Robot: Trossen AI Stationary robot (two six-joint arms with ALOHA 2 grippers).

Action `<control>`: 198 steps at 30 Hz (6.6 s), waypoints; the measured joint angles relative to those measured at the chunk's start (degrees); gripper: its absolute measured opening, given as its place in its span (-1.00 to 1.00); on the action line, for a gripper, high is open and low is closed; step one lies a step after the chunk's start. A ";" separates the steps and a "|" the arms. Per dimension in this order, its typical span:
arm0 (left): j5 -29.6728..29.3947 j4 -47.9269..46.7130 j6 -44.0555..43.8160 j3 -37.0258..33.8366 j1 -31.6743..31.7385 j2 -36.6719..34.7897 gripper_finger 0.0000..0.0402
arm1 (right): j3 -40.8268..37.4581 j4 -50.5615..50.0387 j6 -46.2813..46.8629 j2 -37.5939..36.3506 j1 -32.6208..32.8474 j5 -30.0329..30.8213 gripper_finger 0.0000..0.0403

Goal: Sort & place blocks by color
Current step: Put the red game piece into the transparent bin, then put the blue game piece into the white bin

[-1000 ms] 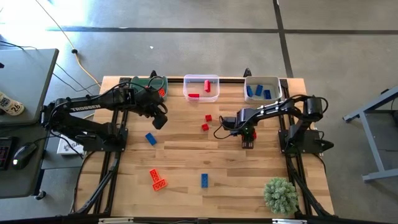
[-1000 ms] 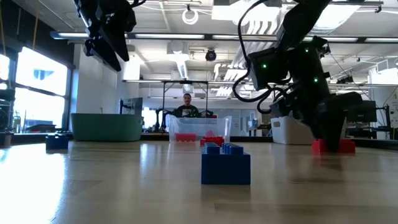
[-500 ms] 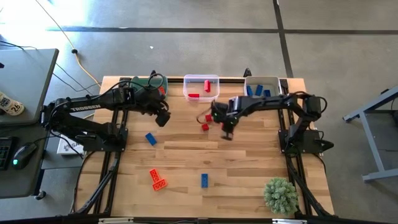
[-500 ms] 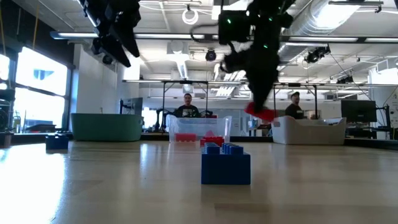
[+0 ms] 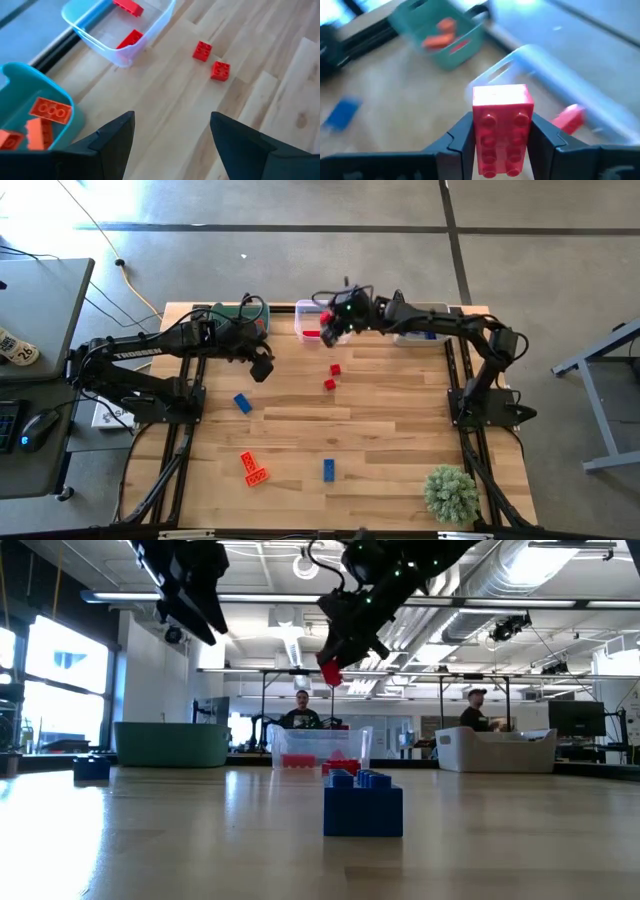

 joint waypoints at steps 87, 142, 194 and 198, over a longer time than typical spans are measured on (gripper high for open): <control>1.98 -10.97 50.46 -14.18 -15.41 25.23 0.25 | 16.51 -14.54 -12.87 8.50 -9.37 -3.40 0.29; -2.91 18.48 26.90 -14.14 -4.02 13.88 -0.44 | 16.51 -19.00 13.14 8.50 5.74 -15.27 0.29; -4.91 42.64 71.48 -7.63 -3.02 14.95 -0.44 | 16.51 -15.76 29.52 8.50 7.33 -16.68 -0.23; -5.54 42.25 71.51 -7.64 -3.02 14.95 -0.44 | 16.49 -16.37 29.64 8.50 7.42 -15.99 -0.53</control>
